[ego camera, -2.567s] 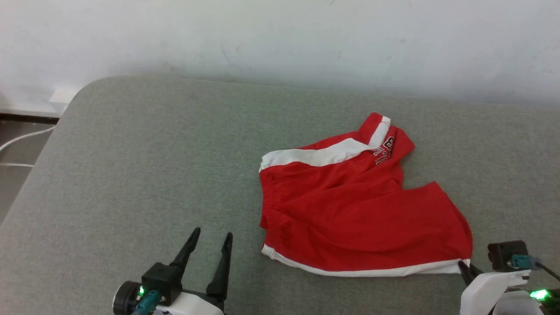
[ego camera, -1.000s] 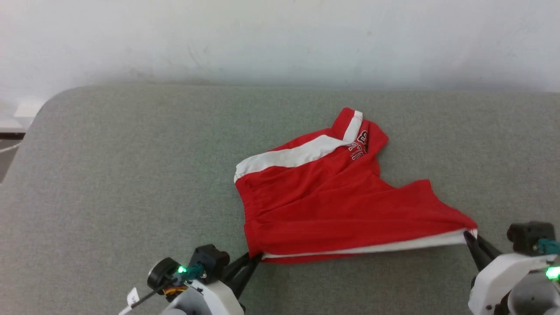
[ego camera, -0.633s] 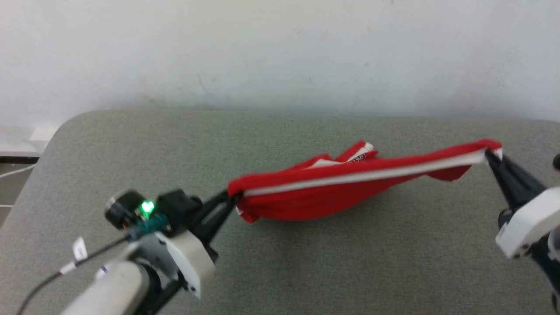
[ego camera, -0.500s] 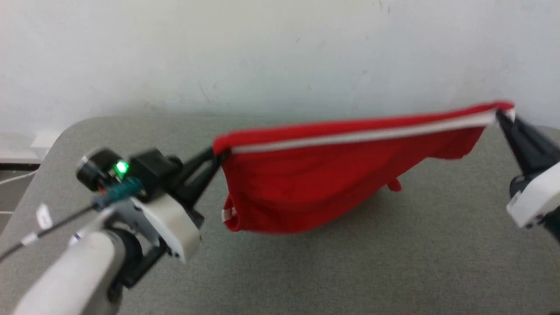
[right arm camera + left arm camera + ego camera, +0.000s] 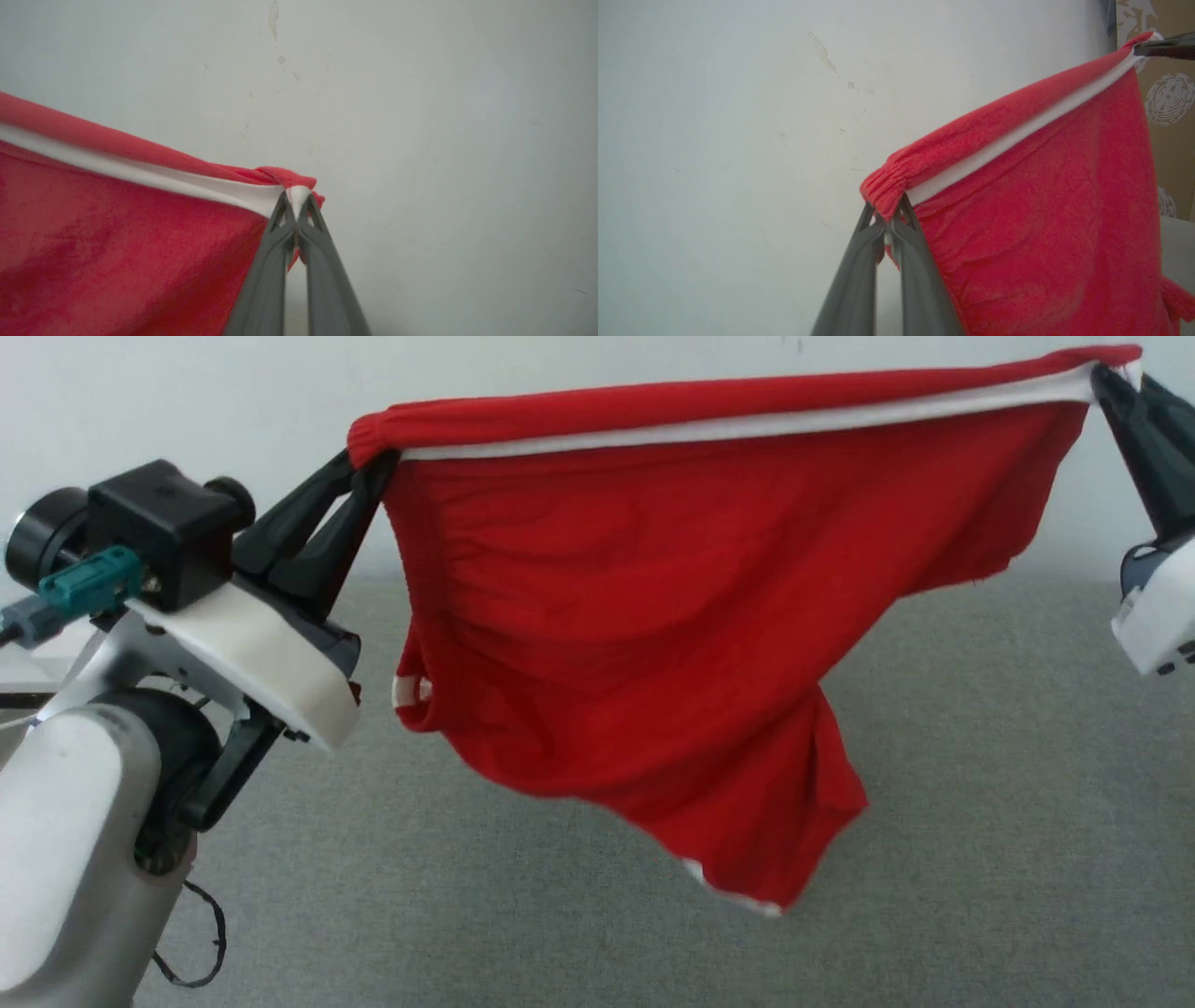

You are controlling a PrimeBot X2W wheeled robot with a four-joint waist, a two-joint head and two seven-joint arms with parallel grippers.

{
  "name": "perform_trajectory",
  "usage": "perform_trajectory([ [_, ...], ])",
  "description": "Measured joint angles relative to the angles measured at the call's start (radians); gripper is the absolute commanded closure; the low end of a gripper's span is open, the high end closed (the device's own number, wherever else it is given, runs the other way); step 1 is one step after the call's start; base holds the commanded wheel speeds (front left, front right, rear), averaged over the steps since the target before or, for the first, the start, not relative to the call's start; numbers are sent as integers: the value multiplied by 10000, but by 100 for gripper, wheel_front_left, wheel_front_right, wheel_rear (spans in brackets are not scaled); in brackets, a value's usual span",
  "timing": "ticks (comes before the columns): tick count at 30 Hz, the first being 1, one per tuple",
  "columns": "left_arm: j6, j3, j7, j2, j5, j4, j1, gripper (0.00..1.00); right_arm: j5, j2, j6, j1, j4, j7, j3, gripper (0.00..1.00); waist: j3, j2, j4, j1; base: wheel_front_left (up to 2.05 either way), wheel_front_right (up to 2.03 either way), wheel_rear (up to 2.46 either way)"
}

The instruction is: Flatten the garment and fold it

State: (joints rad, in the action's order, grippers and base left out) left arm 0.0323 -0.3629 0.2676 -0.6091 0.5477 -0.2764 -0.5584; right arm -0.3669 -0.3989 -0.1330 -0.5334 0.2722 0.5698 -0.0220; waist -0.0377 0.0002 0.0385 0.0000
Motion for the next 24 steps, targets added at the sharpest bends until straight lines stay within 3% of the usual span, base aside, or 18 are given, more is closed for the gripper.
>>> perform_trajectory([
  [6, 77, -15, 184, 203, 265, 683, -701, 100, 196, -794, -2, -1284, -828, 121, -978, 100, 634, 0, -119, 1, 0, 0, 0],
  [13, 575, -360, 326, 527, 144, 2560, -3089, 100, 253, -1381, -2, -4180, -2817, -483, -2378, 100, 1948, 0, -308, 3, 0, 0, 0],
  [18, 825, -769, 184, 794, -138, 4414, -5256, 100, 681, -1185, -4, -6606, -4947, -1538, -3338, 100, 3112, 0, -511, 5, 0, 0, 0],
  [24, 905, -917, -811, 1329, -453, 6602, -7482, 100, 1547, -353, -4, -8769, -7467, -3104, -3655, 100, 4437, 0, -808, 6, 0, 0, 0],
])
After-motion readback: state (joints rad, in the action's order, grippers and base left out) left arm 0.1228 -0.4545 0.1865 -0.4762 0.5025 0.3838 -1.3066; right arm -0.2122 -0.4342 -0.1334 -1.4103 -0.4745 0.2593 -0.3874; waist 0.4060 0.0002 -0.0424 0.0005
